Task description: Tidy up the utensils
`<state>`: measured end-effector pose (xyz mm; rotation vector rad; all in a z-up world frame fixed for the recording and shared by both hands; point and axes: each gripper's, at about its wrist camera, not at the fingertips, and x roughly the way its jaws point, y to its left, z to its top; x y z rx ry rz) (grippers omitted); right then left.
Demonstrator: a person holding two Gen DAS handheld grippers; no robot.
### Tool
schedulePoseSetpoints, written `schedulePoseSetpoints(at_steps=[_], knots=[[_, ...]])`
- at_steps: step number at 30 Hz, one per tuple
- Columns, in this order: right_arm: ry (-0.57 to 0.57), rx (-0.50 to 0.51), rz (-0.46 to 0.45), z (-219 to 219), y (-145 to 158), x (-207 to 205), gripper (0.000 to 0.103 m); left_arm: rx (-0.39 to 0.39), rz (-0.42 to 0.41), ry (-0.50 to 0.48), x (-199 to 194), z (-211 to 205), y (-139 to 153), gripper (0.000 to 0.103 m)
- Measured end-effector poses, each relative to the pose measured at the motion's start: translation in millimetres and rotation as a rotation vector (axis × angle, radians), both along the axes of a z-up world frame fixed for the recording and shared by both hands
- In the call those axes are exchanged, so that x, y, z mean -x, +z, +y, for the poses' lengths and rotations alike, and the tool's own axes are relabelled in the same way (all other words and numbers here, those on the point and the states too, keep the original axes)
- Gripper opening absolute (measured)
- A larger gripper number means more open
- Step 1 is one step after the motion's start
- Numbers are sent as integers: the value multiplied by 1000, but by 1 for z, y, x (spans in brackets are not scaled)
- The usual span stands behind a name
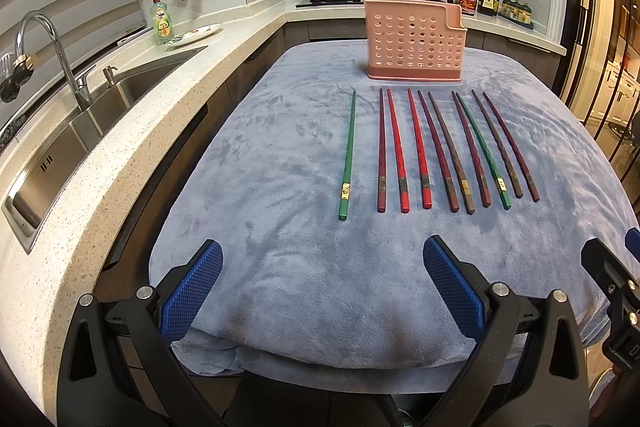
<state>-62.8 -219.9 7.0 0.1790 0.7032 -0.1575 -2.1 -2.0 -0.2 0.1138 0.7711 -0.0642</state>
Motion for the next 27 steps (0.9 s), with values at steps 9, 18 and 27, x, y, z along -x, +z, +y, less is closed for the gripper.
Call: schedulePoseSetpoints(at_steps=[9,18,27], knots=[[-2,-3,0,0,0,0,96,1,1,1,0,0,0,96],[-37,7,-1,-19,-8,-16,96,33,35,36,-22,17,-10,96],[-71,-16,-9,-49,-20,-68,95,74,75,89,-72,30,-34,96]])
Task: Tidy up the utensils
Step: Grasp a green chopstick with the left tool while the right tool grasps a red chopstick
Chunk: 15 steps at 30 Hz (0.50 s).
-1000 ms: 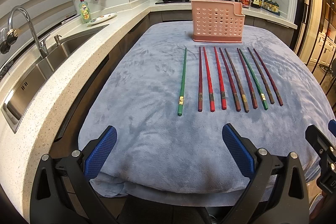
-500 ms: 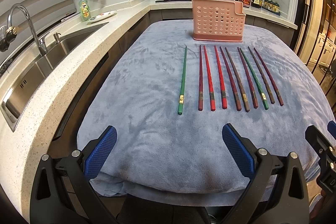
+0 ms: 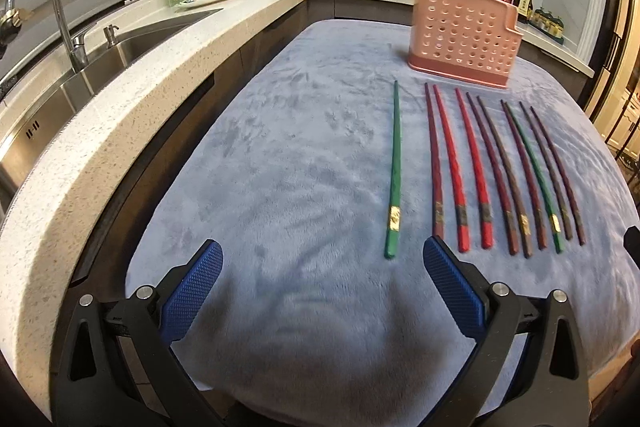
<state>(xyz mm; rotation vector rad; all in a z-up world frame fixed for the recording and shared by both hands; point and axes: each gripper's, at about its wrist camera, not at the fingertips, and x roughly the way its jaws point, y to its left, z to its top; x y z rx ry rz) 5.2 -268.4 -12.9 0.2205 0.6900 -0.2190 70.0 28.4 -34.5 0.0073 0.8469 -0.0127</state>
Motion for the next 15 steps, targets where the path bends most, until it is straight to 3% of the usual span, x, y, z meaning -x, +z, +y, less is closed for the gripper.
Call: schedulePoseSetpoints(at_steps=[4,6,15], knots=[[7,-5,24,-5,-13,-23,86,9,15,-4,-18,-3,-10,95],[12,-21,40,-7,-20,-34,75,5,15,-10,-24,-7,-13,95],[53,-49,117,-3,-41,-58,38,7,60,-38,-38,-14,-30,76]])
